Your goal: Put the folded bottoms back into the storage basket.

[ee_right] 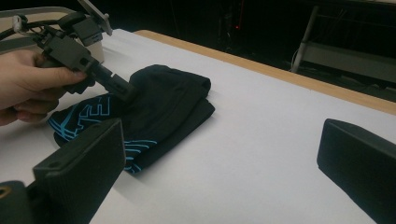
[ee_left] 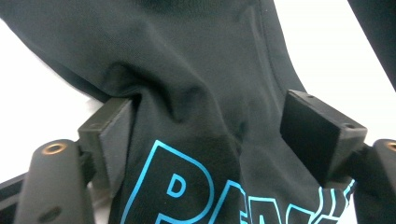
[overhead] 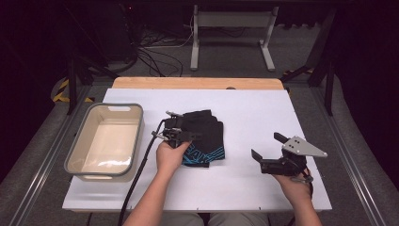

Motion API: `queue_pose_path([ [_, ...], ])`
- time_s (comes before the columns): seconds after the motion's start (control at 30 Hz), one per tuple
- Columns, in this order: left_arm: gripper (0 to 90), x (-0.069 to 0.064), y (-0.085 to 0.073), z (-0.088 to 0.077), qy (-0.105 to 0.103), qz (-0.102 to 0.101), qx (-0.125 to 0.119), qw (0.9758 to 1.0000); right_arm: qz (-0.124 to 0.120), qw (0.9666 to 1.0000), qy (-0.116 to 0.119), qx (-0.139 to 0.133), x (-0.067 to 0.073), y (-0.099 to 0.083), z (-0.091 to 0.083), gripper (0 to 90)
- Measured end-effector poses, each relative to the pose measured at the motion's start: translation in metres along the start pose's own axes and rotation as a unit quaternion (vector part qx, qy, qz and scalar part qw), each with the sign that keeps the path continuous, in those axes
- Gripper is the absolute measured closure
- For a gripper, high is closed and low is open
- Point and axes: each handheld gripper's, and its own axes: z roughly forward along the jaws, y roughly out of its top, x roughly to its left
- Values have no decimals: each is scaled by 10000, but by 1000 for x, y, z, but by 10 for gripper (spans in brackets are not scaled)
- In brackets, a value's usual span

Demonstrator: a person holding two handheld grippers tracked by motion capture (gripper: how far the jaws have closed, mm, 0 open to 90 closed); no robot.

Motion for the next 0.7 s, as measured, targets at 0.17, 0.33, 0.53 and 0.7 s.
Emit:
queue_pose_path([
  [0.17,333,-1,1,0,185,8,33,9998,-16,10000,2,4,0,0,1,19],
  [0.33,452,-2,2,0,344,45,31,9994,-8,10000,12,13,1,0,1,18],
  [0.53,604,0,0,0,426,103,-5,9990,15,10000,5,-4,0,0,0,19],
  [0.7,670,-2,-1,2,465,203,-1,9987,21,10000,15,-12,0,0,0,19],
])
